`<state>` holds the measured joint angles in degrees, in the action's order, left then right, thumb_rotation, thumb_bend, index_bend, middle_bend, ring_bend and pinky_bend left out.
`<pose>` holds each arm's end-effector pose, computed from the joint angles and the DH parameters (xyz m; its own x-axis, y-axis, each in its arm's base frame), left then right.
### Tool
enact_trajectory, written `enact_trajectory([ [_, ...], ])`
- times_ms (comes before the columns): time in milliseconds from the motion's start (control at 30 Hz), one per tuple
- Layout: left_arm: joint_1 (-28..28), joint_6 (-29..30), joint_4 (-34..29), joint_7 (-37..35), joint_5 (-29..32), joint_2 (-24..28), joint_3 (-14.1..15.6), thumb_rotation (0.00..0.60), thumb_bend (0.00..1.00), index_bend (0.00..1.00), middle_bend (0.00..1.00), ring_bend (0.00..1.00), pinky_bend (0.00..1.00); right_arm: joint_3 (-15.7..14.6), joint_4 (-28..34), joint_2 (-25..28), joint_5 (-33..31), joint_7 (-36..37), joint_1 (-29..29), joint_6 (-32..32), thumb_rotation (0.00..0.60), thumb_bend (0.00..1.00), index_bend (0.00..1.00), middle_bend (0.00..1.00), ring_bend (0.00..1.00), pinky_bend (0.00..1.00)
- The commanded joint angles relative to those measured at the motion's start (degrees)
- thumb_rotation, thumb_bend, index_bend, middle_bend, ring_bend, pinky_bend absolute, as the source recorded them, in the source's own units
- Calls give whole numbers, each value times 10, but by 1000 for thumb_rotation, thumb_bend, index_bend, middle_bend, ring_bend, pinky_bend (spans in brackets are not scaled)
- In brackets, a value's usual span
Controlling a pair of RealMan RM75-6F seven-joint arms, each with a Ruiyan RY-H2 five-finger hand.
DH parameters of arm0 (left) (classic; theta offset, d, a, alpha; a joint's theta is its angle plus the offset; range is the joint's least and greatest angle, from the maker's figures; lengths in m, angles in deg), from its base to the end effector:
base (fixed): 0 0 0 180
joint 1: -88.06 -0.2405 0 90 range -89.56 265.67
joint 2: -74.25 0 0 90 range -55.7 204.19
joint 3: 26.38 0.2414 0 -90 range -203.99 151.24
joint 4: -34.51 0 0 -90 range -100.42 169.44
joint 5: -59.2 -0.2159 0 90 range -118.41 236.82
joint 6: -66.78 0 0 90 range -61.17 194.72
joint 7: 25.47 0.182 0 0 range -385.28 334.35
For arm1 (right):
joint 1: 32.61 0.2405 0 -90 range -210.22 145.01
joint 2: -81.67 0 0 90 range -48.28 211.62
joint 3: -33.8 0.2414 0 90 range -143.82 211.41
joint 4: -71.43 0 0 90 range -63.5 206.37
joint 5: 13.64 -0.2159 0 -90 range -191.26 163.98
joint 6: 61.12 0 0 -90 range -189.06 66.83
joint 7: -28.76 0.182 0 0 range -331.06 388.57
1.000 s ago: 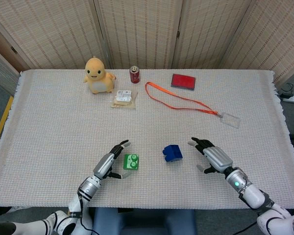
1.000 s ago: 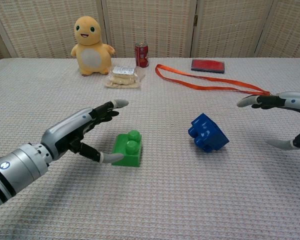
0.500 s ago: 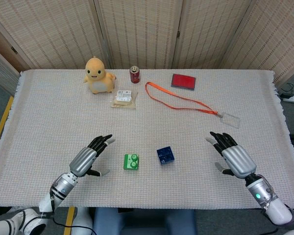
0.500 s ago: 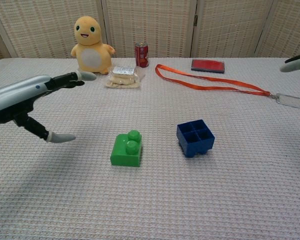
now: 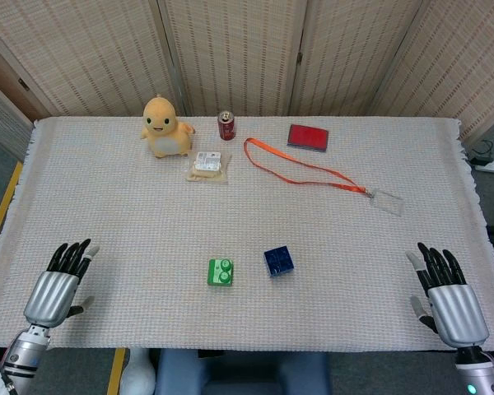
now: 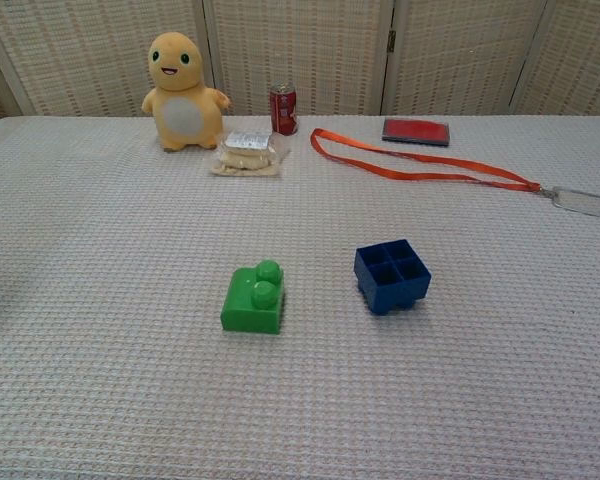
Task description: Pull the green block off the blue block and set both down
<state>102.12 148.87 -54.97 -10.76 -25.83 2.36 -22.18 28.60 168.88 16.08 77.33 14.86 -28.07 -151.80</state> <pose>-0.2761 0.2356 0.0803 0.5691 0.0886 0.8175 0.8170 -0.1739 -0.5499 -0.2720 -0.1841 0.1207 0.5159 -0.0338 0.8560 -0.8545 -0.0916 0.5114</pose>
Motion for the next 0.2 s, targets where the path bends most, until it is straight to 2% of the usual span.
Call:
enact_trajectory([
  [33,-13,12,-13,18,10,6,0,600,258,25,0,0,0,4,-11,-8,-7,-4,-1,16,600,436,0,0,0,0],
  [200,-20,11,-19,2,7,15,-6,600,258,24,0,0,0,9,-12,-11,-5,-2,1,32,600,435,0,0,0,0],
])
